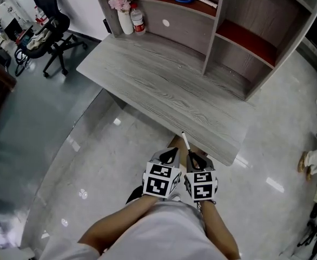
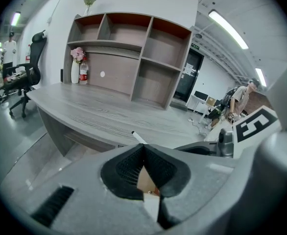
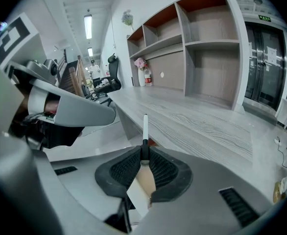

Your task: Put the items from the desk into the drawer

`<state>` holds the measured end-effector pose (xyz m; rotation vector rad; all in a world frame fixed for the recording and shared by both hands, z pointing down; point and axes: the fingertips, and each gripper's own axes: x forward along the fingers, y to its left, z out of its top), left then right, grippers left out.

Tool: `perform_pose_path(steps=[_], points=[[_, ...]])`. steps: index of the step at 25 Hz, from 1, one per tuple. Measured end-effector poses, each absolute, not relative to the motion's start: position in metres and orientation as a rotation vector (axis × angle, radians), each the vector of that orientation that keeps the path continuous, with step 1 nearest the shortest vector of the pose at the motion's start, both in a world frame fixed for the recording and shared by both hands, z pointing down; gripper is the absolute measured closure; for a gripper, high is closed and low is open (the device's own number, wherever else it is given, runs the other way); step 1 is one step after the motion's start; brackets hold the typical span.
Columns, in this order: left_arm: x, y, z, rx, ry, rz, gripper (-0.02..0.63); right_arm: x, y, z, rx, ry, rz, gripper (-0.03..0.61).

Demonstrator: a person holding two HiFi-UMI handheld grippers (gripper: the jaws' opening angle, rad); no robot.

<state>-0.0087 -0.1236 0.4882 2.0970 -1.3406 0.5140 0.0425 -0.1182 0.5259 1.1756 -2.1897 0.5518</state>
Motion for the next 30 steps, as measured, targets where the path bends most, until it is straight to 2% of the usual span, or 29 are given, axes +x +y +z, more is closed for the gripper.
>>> perform_pose_path(steps=[9, 30], points=[[-0.034, -0.103, 0.497, 2.033, -1.400, 0.481, 0.612, 0.026, -0.093, 0.536, 1.123, -2.201, 0.528, 0.532], [-0.052, -0.105, 0.558, 1.921, -1.393, 0.541, 0.612, 0.018, -0.097, 0.646, 1.029, -2.036, 0.716, 0.532]])
